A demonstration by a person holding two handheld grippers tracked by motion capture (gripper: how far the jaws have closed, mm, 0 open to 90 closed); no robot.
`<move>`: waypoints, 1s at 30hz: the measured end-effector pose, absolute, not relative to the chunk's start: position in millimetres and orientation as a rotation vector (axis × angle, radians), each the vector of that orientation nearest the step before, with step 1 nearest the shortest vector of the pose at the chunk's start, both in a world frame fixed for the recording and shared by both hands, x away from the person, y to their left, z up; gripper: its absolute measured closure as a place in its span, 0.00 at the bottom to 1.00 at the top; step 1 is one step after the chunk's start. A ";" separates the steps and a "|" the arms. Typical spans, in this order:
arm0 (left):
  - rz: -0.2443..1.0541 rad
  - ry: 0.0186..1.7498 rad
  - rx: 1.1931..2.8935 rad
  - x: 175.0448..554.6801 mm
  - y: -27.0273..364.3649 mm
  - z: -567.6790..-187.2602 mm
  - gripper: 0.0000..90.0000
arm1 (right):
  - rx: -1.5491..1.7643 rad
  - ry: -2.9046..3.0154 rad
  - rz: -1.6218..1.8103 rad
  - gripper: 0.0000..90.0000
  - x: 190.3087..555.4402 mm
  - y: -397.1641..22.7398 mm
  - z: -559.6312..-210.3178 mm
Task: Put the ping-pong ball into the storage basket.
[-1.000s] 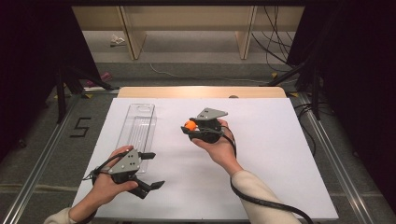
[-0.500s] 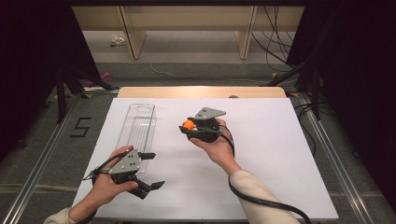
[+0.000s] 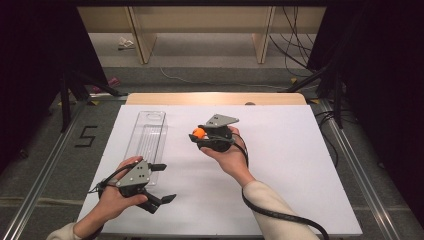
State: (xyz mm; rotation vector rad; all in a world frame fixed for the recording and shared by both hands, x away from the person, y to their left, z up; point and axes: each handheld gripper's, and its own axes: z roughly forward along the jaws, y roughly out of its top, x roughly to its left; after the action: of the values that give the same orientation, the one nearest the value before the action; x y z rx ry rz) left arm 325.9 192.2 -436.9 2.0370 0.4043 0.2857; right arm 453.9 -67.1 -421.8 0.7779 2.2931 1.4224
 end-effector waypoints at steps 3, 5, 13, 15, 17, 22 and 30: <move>0.286 0.405 2.037 325.6 191.9 -436.8 0.05 | 0.775 2.294 1.425 0.57 453.9 -66.0 -421.8; 0.286 0.404 2.037 325.5 191.8 -436.8 0.05 | 0.777 2.296 1.426 0.57 453.8 -65.4 -421.7; 0.284 0.404 2.035 325.4 191.6 -436.7 0.05 | 0.773 2.294 1.432 0.57 455.0 -62.8 -420.8; 0.284 0.404 2.036 325.3 191.6 -436.7 0.05 | 0.770 2.298 1.433 0.57 454.8 -61.2 -421.0; 0.284 0.404 2.036 325.3 191.6 -436.8 0.05 | 0.765 2.300 1.433 0.57 454.8 -59.7 -421.2; 0.283 0.403 2.036 325.3 191.7 -436.7 0.05 | 0.761 2.302 1.438 0.57 455.3 -57.4 -421.3; 0.283 0.403 2.035 325.1 191.5 -436.7 0.05 | 0.757 2.305 1.440 0.57 455.5 -55.0 -420.3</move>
State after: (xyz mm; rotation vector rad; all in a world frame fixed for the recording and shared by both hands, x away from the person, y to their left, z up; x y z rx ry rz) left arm 325.1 191.5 -436.7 2.0353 0.4028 0.2827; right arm 455.5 -55.0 -420.3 0.7568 2.3047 1.4398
